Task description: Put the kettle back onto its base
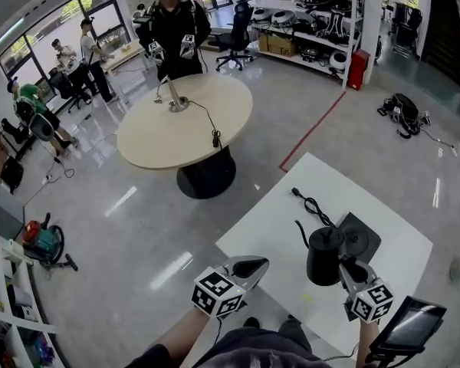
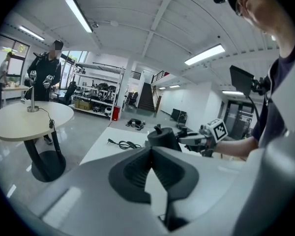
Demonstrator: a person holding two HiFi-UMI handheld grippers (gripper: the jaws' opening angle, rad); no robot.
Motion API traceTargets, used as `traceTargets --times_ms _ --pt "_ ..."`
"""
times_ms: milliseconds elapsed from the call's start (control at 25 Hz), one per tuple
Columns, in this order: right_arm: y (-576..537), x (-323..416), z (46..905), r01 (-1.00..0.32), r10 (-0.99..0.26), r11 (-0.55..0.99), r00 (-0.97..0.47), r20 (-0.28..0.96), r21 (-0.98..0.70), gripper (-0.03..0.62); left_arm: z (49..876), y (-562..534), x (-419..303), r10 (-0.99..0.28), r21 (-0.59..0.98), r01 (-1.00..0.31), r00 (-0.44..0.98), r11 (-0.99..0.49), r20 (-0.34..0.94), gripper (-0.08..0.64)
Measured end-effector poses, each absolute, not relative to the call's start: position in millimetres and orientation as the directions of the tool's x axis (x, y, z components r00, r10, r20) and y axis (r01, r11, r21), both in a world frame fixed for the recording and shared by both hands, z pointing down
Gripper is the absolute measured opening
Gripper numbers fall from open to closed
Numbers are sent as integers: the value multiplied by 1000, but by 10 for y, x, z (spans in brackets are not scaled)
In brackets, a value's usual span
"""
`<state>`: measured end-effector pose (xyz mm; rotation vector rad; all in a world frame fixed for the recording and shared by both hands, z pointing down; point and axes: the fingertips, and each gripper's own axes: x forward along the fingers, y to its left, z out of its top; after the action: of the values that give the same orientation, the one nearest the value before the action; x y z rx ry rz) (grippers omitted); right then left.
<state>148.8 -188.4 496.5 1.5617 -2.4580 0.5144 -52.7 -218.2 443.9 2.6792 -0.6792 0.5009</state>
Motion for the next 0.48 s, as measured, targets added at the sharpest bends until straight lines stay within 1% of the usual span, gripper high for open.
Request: traceTargets --times_ms 120,320,480 --pt "-1889 1492 4688 -897 -854 400 -440 280 -190 52 4371 -2174 -456 -387 220 -494 835 -841 391 2" --pt "-2072 1495 4233 -889 -881 419 -447 154 -185 52 4194 -2284 -383 -399 177 -477 848 -861 348 2" --pt "-2182 1417 4041 -889 -889 420 -443 114 -182 52 4123 -2300 -448 -378 194 -459 859 -867 345 2"
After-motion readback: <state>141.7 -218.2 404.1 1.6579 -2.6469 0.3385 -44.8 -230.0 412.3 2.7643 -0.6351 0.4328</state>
